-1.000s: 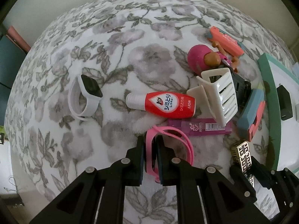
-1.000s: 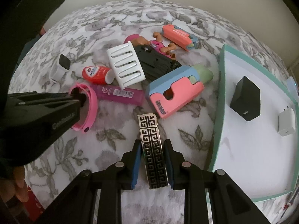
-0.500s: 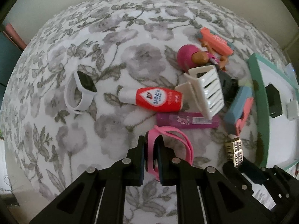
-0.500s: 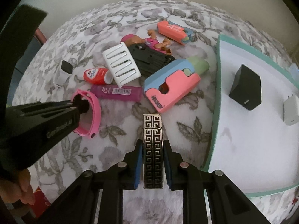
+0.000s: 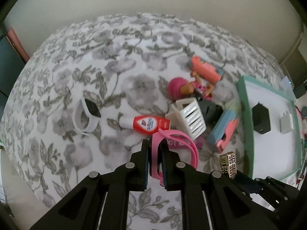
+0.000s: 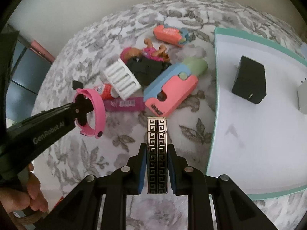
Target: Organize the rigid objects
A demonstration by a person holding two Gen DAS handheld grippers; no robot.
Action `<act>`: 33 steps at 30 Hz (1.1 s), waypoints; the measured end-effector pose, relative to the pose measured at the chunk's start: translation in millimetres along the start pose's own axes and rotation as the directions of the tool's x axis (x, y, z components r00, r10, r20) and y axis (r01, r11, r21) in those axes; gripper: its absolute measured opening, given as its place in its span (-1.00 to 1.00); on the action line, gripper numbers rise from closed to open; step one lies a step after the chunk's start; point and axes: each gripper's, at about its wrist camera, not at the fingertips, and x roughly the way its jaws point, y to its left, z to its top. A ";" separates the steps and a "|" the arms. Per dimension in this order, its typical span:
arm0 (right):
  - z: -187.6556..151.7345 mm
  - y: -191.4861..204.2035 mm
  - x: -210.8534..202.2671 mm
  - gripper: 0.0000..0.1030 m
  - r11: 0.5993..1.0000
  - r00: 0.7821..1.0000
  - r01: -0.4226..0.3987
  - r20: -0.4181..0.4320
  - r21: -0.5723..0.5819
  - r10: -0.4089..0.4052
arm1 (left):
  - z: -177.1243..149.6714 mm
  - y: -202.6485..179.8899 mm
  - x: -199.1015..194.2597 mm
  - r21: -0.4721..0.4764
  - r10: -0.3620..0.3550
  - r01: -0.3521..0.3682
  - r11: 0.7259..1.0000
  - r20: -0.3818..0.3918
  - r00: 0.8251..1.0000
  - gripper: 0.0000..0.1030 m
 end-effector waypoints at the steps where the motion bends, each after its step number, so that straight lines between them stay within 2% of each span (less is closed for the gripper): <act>1: 0.4 -1.1 -4.0 -0.58 1.000 1.000 -0.007 0.008 0.006 0.007 | 0.4 0.6 -3.7 -0.002 -0.001 0.001 1.000 0.011 1.000 -0.77; 11: 15.9 -13.7 -49.5 -0.58 0.997 0.989 -0.042 0.147 0.064 0.032 | 15.9 1.7 -13.3 -0.002 -0.009 0.009 1.000 0.091 0.996 -0.77; 19: 24.5 -39.2 -104.5 -0.58 0.993 0.956 0.016 0.290 0.116 -0.050 | 24.8 -15.5 -36.9 0.021 -0.041 0.038 0.999 0.161 0.986 -0.77; 24: 25.6 -62.7 -132.6 -0.58 0.980 0.925 0.105 0.345 0.170 -0.159 | 30.5 -42.2 -46.5 0.070 -0.075 0.064 0.995 0.170 0.983 -0.77; 27: 23.4 -81.5 -142.3 -0.58 0.962 0.916 0.152 0.333 0.226 -0.223 | 32.6 -59.6 -49.3 0.109 -0.092 0.075 0.991 0.165 0.982 -0.77; 33: 14.9 -126.2 -142.5 -0.58 0.913 0.923 0.194 0.249 0.358 -0.293 | 35.4 -101.8 -47.9 0.184 -0.121 0.095 0.978 0.137 0.983 -0.77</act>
